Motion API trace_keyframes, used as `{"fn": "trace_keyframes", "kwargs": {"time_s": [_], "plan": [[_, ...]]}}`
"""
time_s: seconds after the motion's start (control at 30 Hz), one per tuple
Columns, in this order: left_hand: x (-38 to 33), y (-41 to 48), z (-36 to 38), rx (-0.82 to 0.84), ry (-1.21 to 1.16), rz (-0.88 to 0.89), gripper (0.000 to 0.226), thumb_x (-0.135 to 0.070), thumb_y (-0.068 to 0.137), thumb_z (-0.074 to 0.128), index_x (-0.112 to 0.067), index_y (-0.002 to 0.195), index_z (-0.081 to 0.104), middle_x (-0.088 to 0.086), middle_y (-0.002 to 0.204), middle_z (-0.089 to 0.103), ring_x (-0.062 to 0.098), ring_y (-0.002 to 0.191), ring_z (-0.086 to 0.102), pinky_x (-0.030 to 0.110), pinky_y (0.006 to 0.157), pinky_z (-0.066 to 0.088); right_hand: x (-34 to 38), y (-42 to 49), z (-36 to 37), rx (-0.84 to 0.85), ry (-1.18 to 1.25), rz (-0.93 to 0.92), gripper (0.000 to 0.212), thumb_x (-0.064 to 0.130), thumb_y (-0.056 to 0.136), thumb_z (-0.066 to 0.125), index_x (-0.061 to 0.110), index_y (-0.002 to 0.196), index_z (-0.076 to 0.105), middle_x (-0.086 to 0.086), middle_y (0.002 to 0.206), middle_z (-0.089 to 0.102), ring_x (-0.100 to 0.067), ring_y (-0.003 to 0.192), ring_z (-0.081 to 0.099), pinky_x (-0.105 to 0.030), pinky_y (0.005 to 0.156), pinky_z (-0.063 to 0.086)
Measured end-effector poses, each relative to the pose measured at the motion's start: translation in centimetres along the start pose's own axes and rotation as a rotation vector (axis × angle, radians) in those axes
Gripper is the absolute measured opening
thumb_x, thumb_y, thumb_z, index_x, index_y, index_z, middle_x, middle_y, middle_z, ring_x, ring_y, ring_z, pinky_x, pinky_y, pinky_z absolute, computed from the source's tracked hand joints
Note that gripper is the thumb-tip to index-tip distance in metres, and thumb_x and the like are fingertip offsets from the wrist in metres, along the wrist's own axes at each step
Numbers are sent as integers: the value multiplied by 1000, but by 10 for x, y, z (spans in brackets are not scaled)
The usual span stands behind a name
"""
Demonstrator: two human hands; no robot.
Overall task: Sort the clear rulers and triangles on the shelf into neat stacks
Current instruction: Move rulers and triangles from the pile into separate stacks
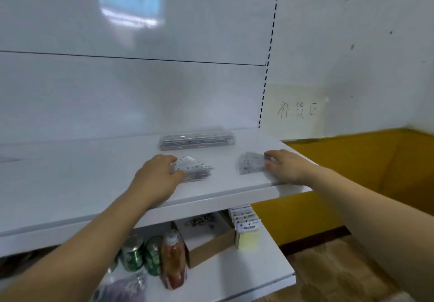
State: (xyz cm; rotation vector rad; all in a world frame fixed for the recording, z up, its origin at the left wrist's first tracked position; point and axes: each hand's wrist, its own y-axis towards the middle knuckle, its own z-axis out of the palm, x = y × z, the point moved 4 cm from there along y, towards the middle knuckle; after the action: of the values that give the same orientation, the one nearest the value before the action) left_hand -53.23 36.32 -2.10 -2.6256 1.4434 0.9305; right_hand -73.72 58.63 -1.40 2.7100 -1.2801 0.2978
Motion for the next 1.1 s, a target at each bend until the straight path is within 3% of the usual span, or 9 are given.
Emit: {"fn": "trace_keyframes", "kwargs": {"time_s": [0.2,0.33,0.53,0.83,1.1], "plan": [[-2,-6,0,29,-84,-114,62,-37,90,55,-24,145,33,0,145,44,17,129,45,30,104,34,5,3,-3,17,-93,-153,61,52,96,33,22,149,23,-1,154,29,-22,137,32,-38,111,26],[-5,-8,-1,25,-58,-145,52,-37,90,55,-22,138,44,2,141,49,18,125,49,29,100,36,5,6,-2,18,-157,-240,59,55,95,30,19,142,33,-8,141,45,-25,122,47,-40,102,38],[-5,-20,-16,61,34,-173,61,-46,87,59,-25,141,38,-2,149,37,18,133,38,31,104,31,25,15,-19,37,-171,-361,71,63,93,30,23,151,18,-4,156,24,-25,140,29,-40,112,25],[47,-71,-73,75,232,-274,68,-54,86,56,-23,143,36,-2,151,32,18,136,34,33,110,28,189,14,5,104,-187,-647,65,58,95,33,23,149,24,-6,156,22,-28,141,26,-42,115,23],[184,-145,-171,-15,310,-489,70,-61,85,50,-22,142,38,-1,149,37,19,132,40,35,108,34,389,-14,56,220,-154,-812,66,56,96,31,21,151,21,-5,157,20,-26,141,25,-39,115,22]]}}
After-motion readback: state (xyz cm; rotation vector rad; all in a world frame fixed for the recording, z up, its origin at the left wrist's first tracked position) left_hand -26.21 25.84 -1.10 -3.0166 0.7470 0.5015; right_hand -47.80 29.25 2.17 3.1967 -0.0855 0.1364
